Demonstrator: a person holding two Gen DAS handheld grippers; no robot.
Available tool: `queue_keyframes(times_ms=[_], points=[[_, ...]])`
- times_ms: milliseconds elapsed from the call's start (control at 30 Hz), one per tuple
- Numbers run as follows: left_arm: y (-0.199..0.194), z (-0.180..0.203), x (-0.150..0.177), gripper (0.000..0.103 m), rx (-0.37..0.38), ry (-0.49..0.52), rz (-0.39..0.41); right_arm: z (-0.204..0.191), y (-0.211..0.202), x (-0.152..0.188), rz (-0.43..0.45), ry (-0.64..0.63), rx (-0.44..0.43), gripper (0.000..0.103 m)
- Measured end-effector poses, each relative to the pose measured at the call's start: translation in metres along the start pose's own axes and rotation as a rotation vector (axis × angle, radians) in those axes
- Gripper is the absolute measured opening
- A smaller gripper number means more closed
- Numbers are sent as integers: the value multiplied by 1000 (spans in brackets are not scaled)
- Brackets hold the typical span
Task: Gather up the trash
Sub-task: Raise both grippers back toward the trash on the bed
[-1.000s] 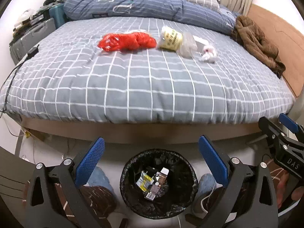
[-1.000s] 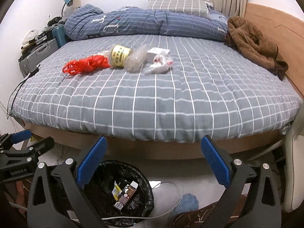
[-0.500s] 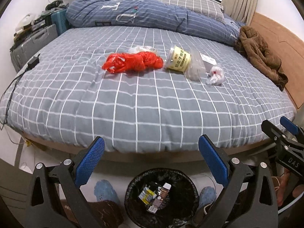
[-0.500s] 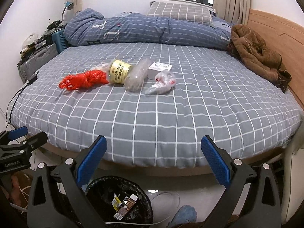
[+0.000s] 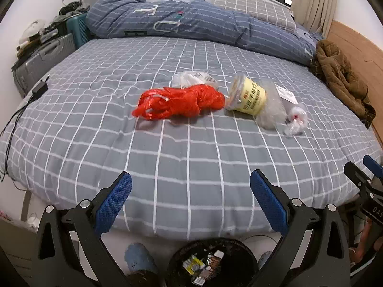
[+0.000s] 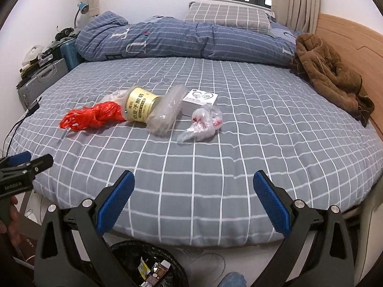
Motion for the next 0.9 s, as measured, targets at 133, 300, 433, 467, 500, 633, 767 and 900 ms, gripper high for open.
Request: queue_keyframes(times_ms=[133,300,433,467,500,633,767,900], points=[[23,-2,-14,97,-2,-1,-1,9,22,-7,-3,6,17,95],[50,-2,-30,97,3,2,0,21,54,-17,-11,24,21,95],[73,0,-45,97,6,-10,6,27,81,-24,-15,30,22,95],[80,1,-50,97,7,-9,7,29,86,-26,-14,34,21,95],[84,1,-52,97,5,-7,10,30,92,-28,-11,39,19,95],[106,2,-61,97,-2,0,14,33,107,-34,1,54,26,95],[124,4,-67,97,3,5,17,35,118,-38,20,53,32,95],[140,2,-73,97,-29,21,39,39,134,-34,12,79,23,95]])
Point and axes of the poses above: each gripper's, at about its wrist camera, not at the fingertips, and y roughly the way its jaws point, z to its right, x to its underside, the point moved 8 cm from there along y, roughly the way its jaws point, and after that the axes turned 14 degrees about z, right-handed, at the moved point
